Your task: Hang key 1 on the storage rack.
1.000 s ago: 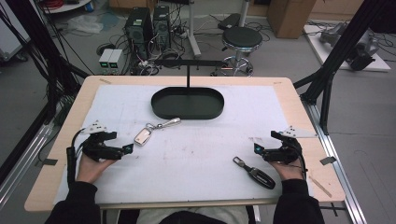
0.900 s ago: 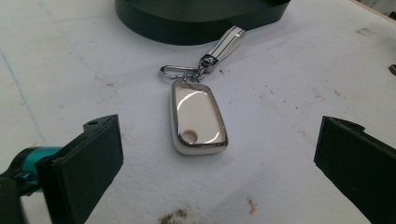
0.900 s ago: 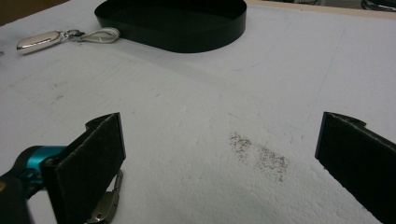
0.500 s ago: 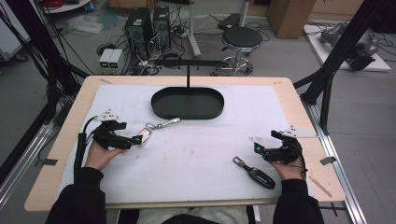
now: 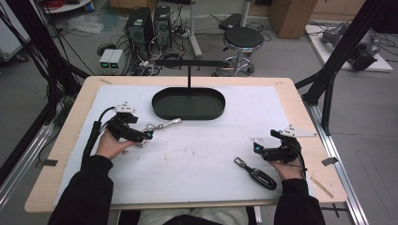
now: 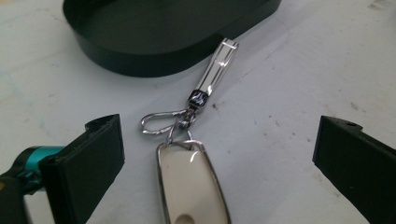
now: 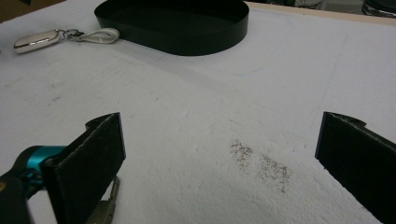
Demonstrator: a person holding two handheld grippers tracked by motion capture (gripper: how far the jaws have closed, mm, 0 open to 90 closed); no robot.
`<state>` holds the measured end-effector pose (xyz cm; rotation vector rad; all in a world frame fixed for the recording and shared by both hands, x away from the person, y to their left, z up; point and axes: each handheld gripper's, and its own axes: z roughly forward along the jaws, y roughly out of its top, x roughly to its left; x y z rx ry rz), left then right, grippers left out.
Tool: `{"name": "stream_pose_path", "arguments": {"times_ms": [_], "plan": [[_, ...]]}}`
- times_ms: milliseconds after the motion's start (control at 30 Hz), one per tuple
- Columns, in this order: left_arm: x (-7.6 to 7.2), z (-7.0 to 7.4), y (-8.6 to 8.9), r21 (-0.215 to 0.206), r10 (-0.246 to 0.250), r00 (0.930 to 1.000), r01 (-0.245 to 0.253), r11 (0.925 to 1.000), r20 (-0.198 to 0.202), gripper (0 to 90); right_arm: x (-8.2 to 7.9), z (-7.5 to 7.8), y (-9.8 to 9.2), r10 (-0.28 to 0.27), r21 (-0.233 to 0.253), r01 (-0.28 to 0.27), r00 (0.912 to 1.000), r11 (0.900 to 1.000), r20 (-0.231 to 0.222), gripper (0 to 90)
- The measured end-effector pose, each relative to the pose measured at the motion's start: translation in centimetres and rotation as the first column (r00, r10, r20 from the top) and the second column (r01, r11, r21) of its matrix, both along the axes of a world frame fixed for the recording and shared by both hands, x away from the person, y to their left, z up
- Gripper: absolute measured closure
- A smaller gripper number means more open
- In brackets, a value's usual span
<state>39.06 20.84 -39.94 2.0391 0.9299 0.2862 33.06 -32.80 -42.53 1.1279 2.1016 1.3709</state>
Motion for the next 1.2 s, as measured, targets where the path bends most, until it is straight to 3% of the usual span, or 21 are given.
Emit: {"name": "stream_pose_path", "arguments": {"times_ms": [133, 267, 400, 533, 600, 767, 867, 967, 1000, 1033, 1133, 1200], "plan": [[1.2, 0.1, -0.6, 0.008, -0.037, 0.9990, 0.037, 0.9993, -0.023, 2.6, 0.0, -0.1, -0.1, -0.015, -0.012, 0.015, 0.9998, 1.000, -0.012, 0.8], [1.9, -0.1, -1.2, 0.003, -0.063, 0.9980, 0.063, 0.9980, -0.002, 2.6, -0.1, -0.1, -0.1, -0.011, -0.019, 0.011, 0.9997, 1.000, -0.023, 0.8], [2.7, -0.6, -2.2, 0.067, -0.081, 0.9960, 0.083, 0.9943, -0.039, 2.6, -0.2, 0.0, -0.1, -0.012, -0.024, 0.011, 0.9997, 1.000, -0.020, 0.8], [3.4, -0.5, -3.3, 0.090, -0.107, 0.9927, 0.112, 0.9897, -0.057, 2.6, -0.2, 0.0, -0.1, -0.015, -0.024, 0.015, 0.9997, 1.000, -0.018, 0.8], [4.0, -0.5, -3.9, 0.121, -0.109, 0.9912, 0.118, 0.9857, -0.075, 2.6, -0.2, 0.0, -0.1, -0.016, -0.025, 0.015, 0.9996, 1.000, -0.022, 0.8], [4.8, -0.7, -4.7, 0.132, -0.127, 0.9860, 0.141, 0.9812, -0.108, 3.3, -0.2, 0.0, -0.2, -0.017, -0.026, 0.017, 0.9997, 1.000, -0.018, 0.8], [5.4, -0.9, -5.6, 0.169, -0.142, 0.9816, 0.162, 0.9721, -0.128, 6.8, -0.1, -0.1, -0.4, -0.020, -0.034, 0.019, 0.9995, 0.999, -0.026, 0.8], [5.7, -0.9, -6.1, 0.178, -0.154, 0.9787, 0.177, 0.9679, -0.136, 7.1, -0.2, -0.1, -0.3, -0.020, -0.033, 0.019, 0.9993, 0.999, -0.032, 0.8], [6.0, -1.0, -6.7, 0.206, -0.164, 0.9749, 0.193, 0.9592, -0.150, 7.9, -0.2, -0.1, -0.3, -0.019, -0.034, 0.018, 0.9993, 0.999, -0.031, 0.8], [6.0, -1.0, -6.7, 0.206, -0.164, 0.9749, 0.193, 0.9592, -0.150, 8.6, -0.2, -0.1, -0.3, -0.019, -0.034, 0.018, 0.9993, 0.999, -0.031, 0.8], [6.3, -1.3, -7.5, 0.244, -0.187, 0.9656, 0.228, 0.9424, -0.180, 9.8, -0.2, -0.1, -0.2, -0.018, -0.042, 0.017, 0.9995, 0.999, -0.026, 0.8], [6.4, -1.4, -7.8, 0.253, -0.192, 0.9642, 0.235, 0.9387, -0.183, 11.9, -0.3, 0.0, -0.1, -0.015, -0.044, 0.014, 0.9998, 0.999, -0.016, 0.8]]}}
